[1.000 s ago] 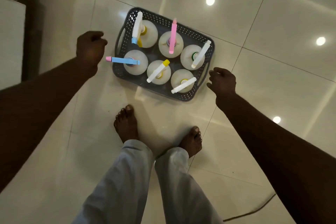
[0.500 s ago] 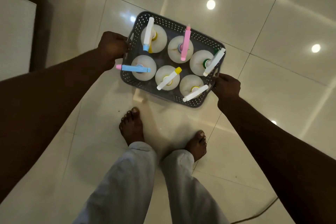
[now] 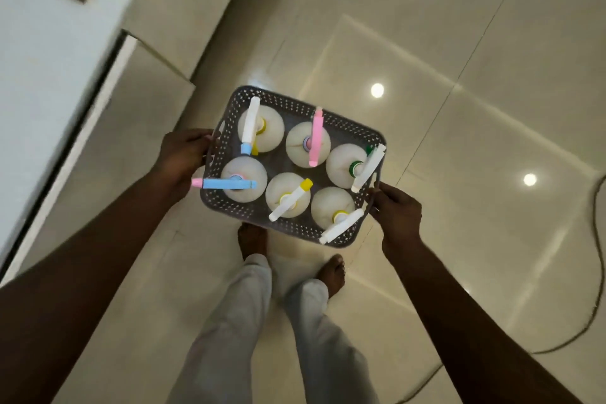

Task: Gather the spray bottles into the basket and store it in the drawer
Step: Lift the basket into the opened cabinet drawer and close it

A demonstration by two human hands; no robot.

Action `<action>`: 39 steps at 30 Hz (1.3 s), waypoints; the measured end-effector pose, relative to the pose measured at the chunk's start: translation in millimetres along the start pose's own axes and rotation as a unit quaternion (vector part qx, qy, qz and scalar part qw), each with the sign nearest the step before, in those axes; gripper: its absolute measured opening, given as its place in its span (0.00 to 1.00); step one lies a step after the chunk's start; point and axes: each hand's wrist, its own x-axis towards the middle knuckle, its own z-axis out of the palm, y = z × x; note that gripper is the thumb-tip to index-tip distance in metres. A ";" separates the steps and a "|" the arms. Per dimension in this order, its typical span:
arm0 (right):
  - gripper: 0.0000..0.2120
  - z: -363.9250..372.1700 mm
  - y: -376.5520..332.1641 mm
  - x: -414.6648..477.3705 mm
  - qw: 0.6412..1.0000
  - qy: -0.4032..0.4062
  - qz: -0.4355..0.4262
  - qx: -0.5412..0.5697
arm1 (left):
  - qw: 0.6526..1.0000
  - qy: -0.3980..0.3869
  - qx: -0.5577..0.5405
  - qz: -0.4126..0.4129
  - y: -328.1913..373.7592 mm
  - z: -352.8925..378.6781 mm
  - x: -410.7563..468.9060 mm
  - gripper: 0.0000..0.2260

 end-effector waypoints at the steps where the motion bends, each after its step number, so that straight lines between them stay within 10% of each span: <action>1: 0.10 -3.2 -17.0 -23.5 1.000 -0.012 -0.007 0.000 | 1.000 0.018 -0.019 -0.001 13.7 -16.7 -21.9 0.08; 17: 0.10 60.1 -198.7 -254.8 0.971 -0.181 -0.123 -0.099 | 0.957 0.146 -0.252 -0.006 82.0 -236.3 -245.4 0.08; 39: 0.08 356.2 -307.4 -324.4 0.845 -0.378 -0.219 -0.308 | 0.848 0.318 -0.418 -0.073 55.9 -377.0 -240.7 0.10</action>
